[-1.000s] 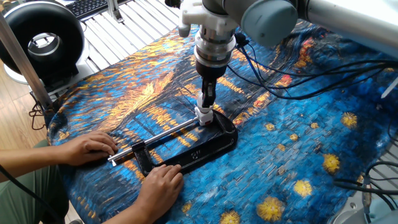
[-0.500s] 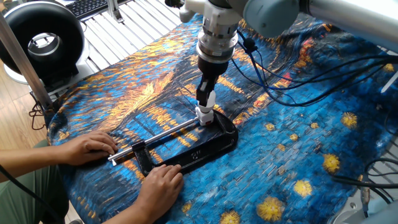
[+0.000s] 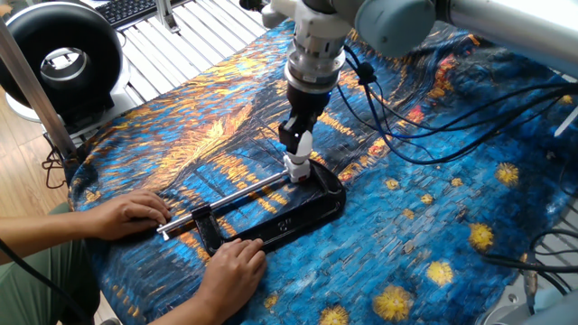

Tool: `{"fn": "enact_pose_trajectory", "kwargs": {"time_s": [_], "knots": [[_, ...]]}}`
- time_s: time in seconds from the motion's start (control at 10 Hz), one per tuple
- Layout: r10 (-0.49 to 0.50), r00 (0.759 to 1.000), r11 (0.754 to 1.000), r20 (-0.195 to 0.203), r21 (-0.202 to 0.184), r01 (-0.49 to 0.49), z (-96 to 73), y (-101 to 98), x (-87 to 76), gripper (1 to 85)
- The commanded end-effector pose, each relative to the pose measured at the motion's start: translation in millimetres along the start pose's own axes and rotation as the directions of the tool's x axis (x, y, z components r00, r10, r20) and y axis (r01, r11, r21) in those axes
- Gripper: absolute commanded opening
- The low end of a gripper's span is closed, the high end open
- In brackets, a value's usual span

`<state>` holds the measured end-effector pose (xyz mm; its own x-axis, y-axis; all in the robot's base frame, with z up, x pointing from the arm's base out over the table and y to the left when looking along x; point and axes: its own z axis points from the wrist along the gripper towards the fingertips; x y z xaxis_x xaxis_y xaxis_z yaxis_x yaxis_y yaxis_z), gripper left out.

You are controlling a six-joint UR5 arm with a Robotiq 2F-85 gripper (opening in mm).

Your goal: Install the light bulb by rotating it

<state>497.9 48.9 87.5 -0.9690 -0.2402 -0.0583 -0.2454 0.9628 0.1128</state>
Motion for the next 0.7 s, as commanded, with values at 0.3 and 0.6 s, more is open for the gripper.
{"fn": "enact_pose_trajectory", "kwargs": {"time_s": [0.3,0.6], "knots": [[-0.004,0.999,0.998,-0.040,-0.065,0.001,-6.3,2.9,9.5,63.7],[-0.045,0.998,0.997,-0.046,-0.059,0.043,-9.2,5.0,9.5,68.0]]}}
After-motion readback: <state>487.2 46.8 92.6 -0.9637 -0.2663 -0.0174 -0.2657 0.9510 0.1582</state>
